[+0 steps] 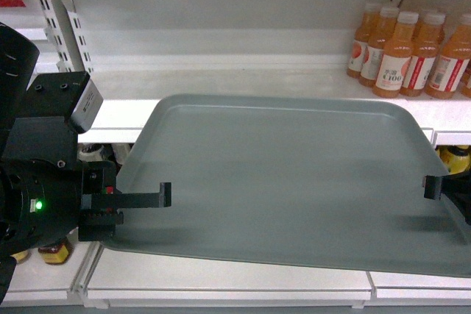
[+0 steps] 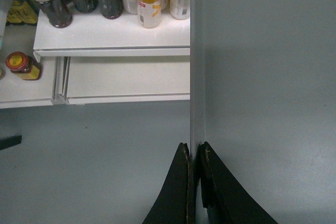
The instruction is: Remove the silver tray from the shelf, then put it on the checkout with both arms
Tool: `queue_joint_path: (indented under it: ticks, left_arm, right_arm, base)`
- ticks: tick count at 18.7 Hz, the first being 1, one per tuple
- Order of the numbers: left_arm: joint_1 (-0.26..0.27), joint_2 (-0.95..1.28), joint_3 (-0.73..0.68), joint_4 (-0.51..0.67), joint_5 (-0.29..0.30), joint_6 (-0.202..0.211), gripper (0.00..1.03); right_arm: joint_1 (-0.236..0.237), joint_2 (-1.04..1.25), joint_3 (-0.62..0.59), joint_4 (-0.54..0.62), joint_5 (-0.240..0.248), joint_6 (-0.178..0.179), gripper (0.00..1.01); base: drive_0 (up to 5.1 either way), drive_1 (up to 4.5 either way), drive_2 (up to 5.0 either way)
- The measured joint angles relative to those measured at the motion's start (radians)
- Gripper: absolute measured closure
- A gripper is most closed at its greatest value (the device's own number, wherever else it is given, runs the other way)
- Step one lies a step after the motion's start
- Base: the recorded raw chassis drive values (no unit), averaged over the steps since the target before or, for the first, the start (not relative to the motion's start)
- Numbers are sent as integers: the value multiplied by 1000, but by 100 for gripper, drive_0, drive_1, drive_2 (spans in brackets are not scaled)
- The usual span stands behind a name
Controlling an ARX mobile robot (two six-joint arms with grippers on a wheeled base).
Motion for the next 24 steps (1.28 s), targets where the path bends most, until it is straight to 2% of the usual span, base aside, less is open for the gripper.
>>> queue_joint_path:
  ticks: [24]
  left_arm:
    - [0, 1, 0, 0, 0, 3, 100]
  right_arm:
    - [0, 1, -1, 2, 2, 0, 98]
  base:
    - [6, -426, 438]
